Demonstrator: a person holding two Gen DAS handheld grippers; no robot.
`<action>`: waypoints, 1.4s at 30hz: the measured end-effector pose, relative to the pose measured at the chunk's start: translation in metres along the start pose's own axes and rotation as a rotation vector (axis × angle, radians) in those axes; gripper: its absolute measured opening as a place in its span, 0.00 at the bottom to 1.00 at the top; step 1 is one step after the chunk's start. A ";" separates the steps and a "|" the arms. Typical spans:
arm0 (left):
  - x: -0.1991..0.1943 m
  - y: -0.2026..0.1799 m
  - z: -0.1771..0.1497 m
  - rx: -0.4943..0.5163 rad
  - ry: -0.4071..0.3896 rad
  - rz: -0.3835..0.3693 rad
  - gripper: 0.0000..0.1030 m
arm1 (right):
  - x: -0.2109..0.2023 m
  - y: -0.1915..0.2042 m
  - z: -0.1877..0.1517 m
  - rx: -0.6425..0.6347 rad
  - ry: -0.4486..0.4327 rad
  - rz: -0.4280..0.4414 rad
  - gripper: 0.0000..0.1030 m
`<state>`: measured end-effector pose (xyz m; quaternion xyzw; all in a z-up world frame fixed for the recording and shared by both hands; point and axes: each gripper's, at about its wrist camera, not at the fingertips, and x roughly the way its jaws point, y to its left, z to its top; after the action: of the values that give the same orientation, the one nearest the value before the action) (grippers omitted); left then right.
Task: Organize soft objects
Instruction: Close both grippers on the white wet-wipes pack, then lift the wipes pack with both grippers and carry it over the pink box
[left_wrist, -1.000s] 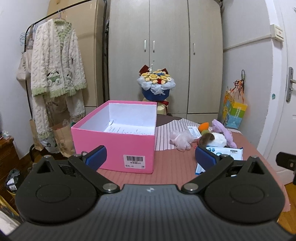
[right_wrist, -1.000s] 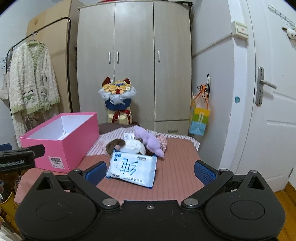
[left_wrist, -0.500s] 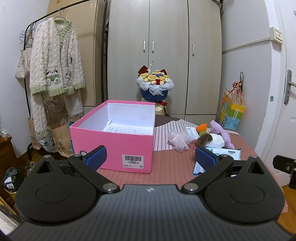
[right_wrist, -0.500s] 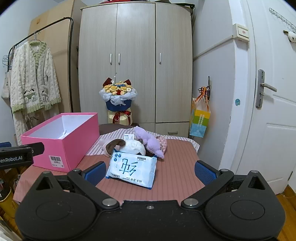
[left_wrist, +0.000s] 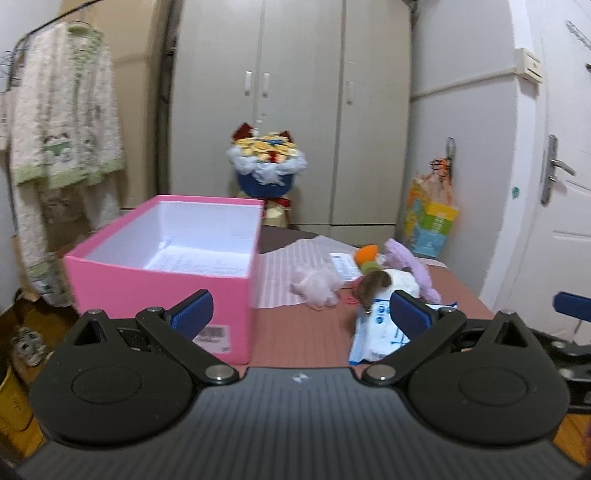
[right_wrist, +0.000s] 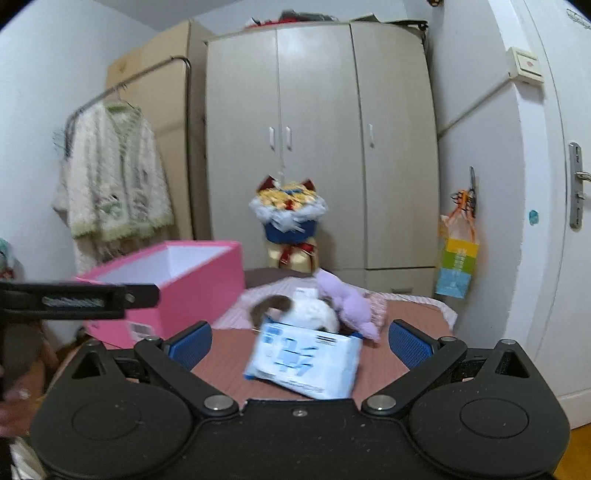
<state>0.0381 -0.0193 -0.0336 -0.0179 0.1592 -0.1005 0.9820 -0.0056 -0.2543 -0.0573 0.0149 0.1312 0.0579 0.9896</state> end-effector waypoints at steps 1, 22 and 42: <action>0.006 -0.003 -0.001 0.008 0.000 -0.010 1.00 | 0.007 -0.003 -0.002 -0.004 0.006 -0.011 1.00; 0.139 -0.037 -0.039 -0.072 0.243 -0.237 0.70 | 0.129 -0.047 -0.052 0.121 0.251 0.113 0.86; 0.115 -0.040 -0.035 -0.058 0.447 -0.315 0.53 | 0.106 -0.008 -0.045 0.051 0.346 0.128 0.53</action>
<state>0.1261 -0.0822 -0.0996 -0.0477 0.3701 -0.2489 0.8938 0.0852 -0.2492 -0.1279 0.0383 0.2996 0.1191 0.9458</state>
